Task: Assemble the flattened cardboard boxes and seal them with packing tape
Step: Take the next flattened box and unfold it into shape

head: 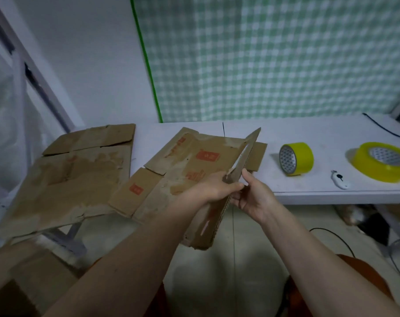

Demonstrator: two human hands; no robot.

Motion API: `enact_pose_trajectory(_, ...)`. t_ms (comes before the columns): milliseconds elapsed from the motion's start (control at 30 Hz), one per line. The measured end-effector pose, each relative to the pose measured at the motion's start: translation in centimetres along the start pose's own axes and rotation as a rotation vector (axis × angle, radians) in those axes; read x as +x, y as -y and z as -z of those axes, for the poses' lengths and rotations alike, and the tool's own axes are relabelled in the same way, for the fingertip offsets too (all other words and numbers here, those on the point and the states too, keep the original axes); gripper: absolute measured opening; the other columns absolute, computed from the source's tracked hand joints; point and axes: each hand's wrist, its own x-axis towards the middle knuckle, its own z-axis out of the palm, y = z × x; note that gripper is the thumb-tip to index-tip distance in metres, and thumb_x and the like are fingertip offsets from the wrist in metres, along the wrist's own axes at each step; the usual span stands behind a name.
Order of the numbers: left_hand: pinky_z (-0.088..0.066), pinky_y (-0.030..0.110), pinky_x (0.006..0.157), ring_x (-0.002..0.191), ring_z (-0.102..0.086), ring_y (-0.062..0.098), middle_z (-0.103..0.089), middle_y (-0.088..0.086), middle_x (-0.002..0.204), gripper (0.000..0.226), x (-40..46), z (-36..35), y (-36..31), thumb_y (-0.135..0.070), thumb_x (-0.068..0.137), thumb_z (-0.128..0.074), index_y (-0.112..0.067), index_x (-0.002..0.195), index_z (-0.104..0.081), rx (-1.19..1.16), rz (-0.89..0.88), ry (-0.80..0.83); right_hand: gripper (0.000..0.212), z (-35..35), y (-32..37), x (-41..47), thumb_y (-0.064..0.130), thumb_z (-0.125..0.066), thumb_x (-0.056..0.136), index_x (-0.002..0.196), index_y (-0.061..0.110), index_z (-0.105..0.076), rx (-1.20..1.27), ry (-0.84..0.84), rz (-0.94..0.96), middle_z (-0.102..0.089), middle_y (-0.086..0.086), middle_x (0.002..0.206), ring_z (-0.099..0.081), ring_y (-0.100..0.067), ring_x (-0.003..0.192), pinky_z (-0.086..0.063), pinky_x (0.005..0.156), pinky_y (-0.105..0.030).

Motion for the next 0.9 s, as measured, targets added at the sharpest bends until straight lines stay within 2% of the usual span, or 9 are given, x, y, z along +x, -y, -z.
enact_pose_trajectory(133, -0.036, 0.024, 0.088, 0.121, -0.053, 0.022, -0.057, 0.002, 0.135, 0.047, 0.5, -0.4, 0.2, -0.046, 0.094, -0.054, -0.022, 0.134, -0.053, 0.043, 0.034, -0.013, 0.035, 0.1, -0.8, 0.4, 0.028, -0.035, 0.103, 0.134, 0.025, -0.052, -0.013, -0.021, 0.016, -0.068, -0.007, 0.099, -0.061, -0.016, 0.055, -0.054, 0.051, -0.03)
enact_pose_trajectory(233, -0.036, 0.028, 0.098, 0.128, -0.048, 0.024, -0.05, 0.005, 0.143, 0.045, 1.1, -0.5, 0.4, -0.042, 0.099, -0.047, -0.022, 0.139, -0.049, 0.089, 0.059, 0.024, 0.038, 0.3, -1.2, 0.6, 0.019, -0.04, 0.102, 0.137, 0.033, -0.047, -0.023, -0.025, 0.007, -0.063, 0.0, 0.081, -0.044, -0.01, 0.046, -0.052, 0.049, -0.029)
enact_pose_trajectory(300, -0.036, 0.03, 0.1, 0.127, -0.048, 0.026, -0.051, 0.008, 0.142, 0.041, 1.4, -0.6, 0.1, -0.035, 0.102, -0.039, -0.02, 0.139, -0.05, 0.087, 0.07, 0.025, 0.039, 0.3, -1.3, 0.6, 0.015, -0.043, 0.101, 0.134, 0.034, -0.049, -0.022, -0.018, 0.016, -0.067, 0.001, 0.078, -0.049, -0.009, 0.045, -0.053, 0.05, -0.03)
enact_pose_trajectory(367, -0.037, 0.031, 0.099, 0.125, -0.05, 0.029, -0.052, 0.013, 0.138, 0.041, 1.6, -0.6, -0.2, -0.026, 0.105, -0.029, -0.011, 0.134, -0.053, 0.09, 0.105, -0.015, 0.04, 0.2, -1.2, 0.5, 0.012, -0.045, 0.099, 0.134, 0.031, -0.05, -0.03, 0.004, 0.032, -0.069, 0.0, 0.091, -0.059, -0.01, 0.053, -0.054, 0.052, -0.031)
enact_pose_trajectory(433, -0.038, 0.034, 0.098, 0.122, -0.051, 0.03, -0.053, 0.017, 0.134, 0.042, 1.9, -0.5, 0.0, -0.022, 0.106, -0.024, -0.003, 0.126, -0.056, 0.099, 0.145, -0.111, 0.036, 0.0, -1.1, 0.4, 0.011, -0.049, 0.097, 0.13, 0.026, -0.055, -0.047, 0.0, 0.042, -0.069, -0.002, 0.099, -0.065, -0.013, 0.067, -0.056, 0.06, -0.034)
enact_pose_trajectory(533, -0.039, 0.035, 0.097, 0.118, -0.052, 0.028, -0.055, 0.013, 0.131, 0.043, 2.2, -0.1, 1.0, -0.025, 0.107, -0.022, -0.005, 0.122, -0.056, 0.025, 0.173, -0.251, 0.025, -0.3, -1.1, 0.0, 0.007, -0.052, 0.095, 0.118, 0.015, -0.059, -0.08, -0.029, 0.028, -0.07, -0.01, 0.099, -0.066, -0.023, 0.087, -0.057, 0.072, -0.038)
enact_pose_trajectory(667, -0.039, 0.031, 0.08, 0.09, -0.053, 0.02, -0.059, 0.012, 0.105, 0.036, 2.2, 2.3, 1.5, -0.026, 0.107, -0.022, -0.011, 0.093, -0.052, -0.12, 0.108, -0.424, 0.023, -1.0, -0.1, -0.7, 0.001, -0.05, 0.094, 0.111, 0.013, -0.059, -0.136, 0.0, 0.056, -0.069, -0.011, 0.099, -0.066, -0.023, 0.086, -0.057, 0.064, -0.032)
enact_pose_trajectory(800, -0.051, 0.045, 0.088, 0.093, -0.063, 0.033, -0.062, 0.017, 0.1, 0.038, 1.5, 6.7, 0.7, -0.025, 0.105, -0.025, -0.006, 0.098, -0.057, -0.326, 0.041, -0.602, 0.014, -3.3, 3.8, -1.3, 0.01, -0.049, 0.095, 0.105, 0.01, -0.06, -0.192, 0.044, 0.135, -0.066, -0.008, 0.087, -0.063, -0.02, 0.075, -0.054, 0.053, -0.025)
enact_pose_trajectory(900, -0.056, 0.05, 0.083, 0.095, -0.065, 0.038, -0.062, 0.02, 0.103, 0.034, 0.6, 9.7, -0.9, -0.024, 0.105, -0.028, -0.01, 0.093, -0.056, -0.52, 0.011, -0.696, 0.015, -5.9, 7.1, -2.4, 0.017, -0.048, 0.096, 0.094, 0.011, -0.061, -0.25, 0.021, 0.166, -0.059, -0.005, 0.072, -0.057, -0.019, 0.063, -0.052, 0.051, -0.027)
